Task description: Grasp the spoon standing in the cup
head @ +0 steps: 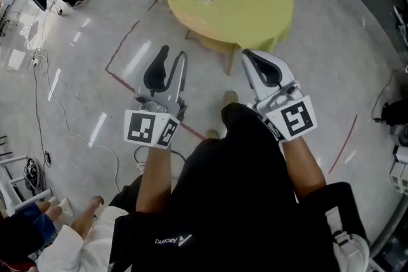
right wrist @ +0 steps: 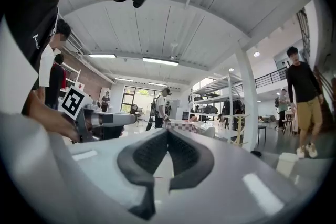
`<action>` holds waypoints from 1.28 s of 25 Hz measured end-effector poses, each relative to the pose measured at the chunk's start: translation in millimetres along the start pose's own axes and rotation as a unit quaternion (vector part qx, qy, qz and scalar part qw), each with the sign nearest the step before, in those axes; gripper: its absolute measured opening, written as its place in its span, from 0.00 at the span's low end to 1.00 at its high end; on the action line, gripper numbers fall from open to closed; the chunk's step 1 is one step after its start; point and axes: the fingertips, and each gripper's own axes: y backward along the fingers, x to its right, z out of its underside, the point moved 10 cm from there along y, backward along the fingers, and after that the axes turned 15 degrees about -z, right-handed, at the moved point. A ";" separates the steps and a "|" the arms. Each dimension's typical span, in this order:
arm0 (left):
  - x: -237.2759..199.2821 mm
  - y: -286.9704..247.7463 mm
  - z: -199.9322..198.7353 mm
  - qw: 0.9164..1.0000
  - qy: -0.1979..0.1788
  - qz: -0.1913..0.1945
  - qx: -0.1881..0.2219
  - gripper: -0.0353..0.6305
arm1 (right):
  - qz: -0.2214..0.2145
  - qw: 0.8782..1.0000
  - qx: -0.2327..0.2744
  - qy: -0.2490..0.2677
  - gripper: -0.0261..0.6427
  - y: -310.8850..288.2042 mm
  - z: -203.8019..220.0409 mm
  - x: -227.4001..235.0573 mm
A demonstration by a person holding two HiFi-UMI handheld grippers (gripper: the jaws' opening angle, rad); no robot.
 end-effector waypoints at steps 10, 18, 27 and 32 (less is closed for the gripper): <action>-32.2 -150.0 41.3 0.999 0.007 -0.013 -0.043 0.31 | -0.010 1.000 -0.001 0.003 0.04 -58.3 33.2 123.1; -59.4 -291.3 77.9 0.996 0.003 -0.013 -0.084 0.33 | -0.027 1.000 0.003 -0.012 0.04 -120.8 45.0 235.1; -80.1 -403.3 123.7 0.989 0.000 -0.011 -0.149 0.33 | -0.043 0.999 0.003 -0.020 0.04 -166.1 50.0 323.2; -89.0 -430.5 156.1 0.982 0.004 0.007 -0.191 0.33 | -0.024 0.999 -0.009 -0.021 0.04 -172.0 56.8 329.5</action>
